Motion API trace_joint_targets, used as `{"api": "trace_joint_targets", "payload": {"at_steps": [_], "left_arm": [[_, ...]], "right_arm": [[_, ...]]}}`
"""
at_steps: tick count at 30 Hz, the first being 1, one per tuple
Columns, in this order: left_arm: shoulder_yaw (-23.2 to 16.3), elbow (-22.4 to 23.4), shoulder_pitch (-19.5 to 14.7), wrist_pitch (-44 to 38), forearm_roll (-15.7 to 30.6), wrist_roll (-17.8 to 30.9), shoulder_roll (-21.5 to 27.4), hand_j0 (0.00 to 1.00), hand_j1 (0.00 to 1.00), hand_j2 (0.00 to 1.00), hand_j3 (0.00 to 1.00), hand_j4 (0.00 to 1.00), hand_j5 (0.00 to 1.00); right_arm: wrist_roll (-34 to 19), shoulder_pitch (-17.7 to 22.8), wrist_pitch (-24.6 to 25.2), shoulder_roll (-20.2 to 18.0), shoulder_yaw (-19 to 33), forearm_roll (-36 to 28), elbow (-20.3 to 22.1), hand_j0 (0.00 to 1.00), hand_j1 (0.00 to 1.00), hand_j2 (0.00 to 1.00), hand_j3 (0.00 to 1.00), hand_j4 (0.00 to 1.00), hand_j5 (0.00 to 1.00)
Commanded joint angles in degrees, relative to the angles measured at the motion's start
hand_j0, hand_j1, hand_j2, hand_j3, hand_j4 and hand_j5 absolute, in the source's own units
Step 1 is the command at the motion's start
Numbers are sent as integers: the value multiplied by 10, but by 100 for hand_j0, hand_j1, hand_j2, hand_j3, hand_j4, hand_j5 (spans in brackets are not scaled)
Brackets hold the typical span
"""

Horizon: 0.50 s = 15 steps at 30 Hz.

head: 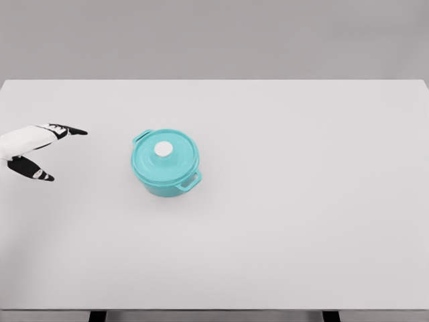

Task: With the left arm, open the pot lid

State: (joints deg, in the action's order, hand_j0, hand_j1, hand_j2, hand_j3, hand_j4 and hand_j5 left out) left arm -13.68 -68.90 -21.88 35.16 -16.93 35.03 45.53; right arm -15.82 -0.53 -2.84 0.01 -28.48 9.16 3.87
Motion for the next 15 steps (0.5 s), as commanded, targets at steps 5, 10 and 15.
{"api": "trace_joint_targets", "payload": {"at_steps": [5,10,15], "left_arm": [[0,0,-1,-2,-6,0,-7,100,100,100,100,100,100],[0,-15,-7,-2,-16,0,-19,100,100,100,100,100,100],[-52,-46,-46,-2,-11,0,-25,100,100,100,100,100,100]], "right_arm": [[0,9,-1,0,4,2,0,100,100,100,100,100,100],[0,10,-1,0,4,2,0,100,100,100,100,100,100],[0,10,-1,0,4,2,0,100,100,100,100,100,100]]}}
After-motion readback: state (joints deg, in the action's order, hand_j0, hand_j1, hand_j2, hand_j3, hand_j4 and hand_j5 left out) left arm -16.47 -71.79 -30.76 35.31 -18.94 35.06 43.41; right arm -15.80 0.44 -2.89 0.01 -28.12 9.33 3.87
